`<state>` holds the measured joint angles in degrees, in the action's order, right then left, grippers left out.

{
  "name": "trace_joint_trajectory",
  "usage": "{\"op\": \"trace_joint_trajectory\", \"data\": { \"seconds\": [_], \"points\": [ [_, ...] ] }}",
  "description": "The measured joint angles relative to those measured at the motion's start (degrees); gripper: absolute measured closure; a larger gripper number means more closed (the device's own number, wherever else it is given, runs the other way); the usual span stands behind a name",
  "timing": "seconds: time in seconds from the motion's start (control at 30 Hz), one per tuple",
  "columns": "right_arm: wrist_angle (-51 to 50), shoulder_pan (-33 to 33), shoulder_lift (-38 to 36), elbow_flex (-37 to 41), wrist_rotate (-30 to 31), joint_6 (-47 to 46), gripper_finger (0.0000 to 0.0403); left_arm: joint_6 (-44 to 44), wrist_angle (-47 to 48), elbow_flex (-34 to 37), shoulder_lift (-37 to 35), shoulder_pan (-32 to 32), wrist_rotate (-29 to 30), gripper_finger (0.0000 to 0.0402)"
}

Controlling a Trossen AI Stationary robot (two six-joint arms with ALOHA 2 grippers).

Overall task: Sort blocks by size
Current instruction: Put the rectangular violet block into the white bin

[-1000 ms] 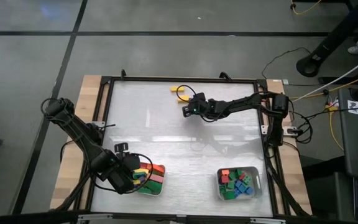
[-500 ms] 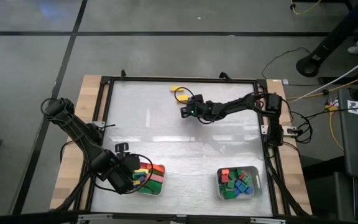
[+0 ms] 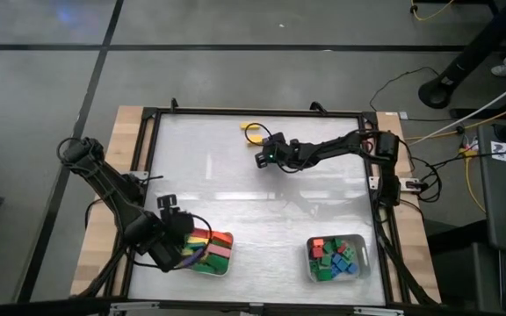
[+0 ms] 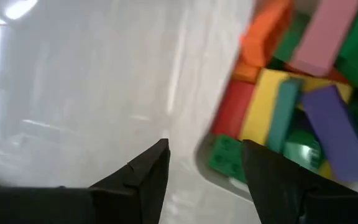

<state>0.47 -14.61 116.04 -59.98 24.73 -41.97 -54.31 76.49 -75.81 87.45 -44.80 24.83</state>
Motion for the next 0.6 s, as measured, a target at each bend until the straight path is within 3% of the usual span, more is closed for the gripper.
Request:
{"op": "trace_joint_trajectory", "data": {
  "seconds": [0.23,0.43,0.6],
  "points": [
    [-1.0,0.69,-1.28,-1.33,-3.16,2.82,0.0276,-3.38,3.28,-0.02,-2.79,-1.0,6.21,0.0215],
    [-1.59,3.53,-4.18,-4.1,-7.54,7.86,0.0298,-5.84,6.29,0.0,-5.29,-1.09,12.21,0.0215],
    [-1.06,7.06,-5.43,-8.06,-10.25,10.19,0.0289,-6.92,9.38,1.18,-7.89,-1.09,16.89,0.0215]
  ]
}}
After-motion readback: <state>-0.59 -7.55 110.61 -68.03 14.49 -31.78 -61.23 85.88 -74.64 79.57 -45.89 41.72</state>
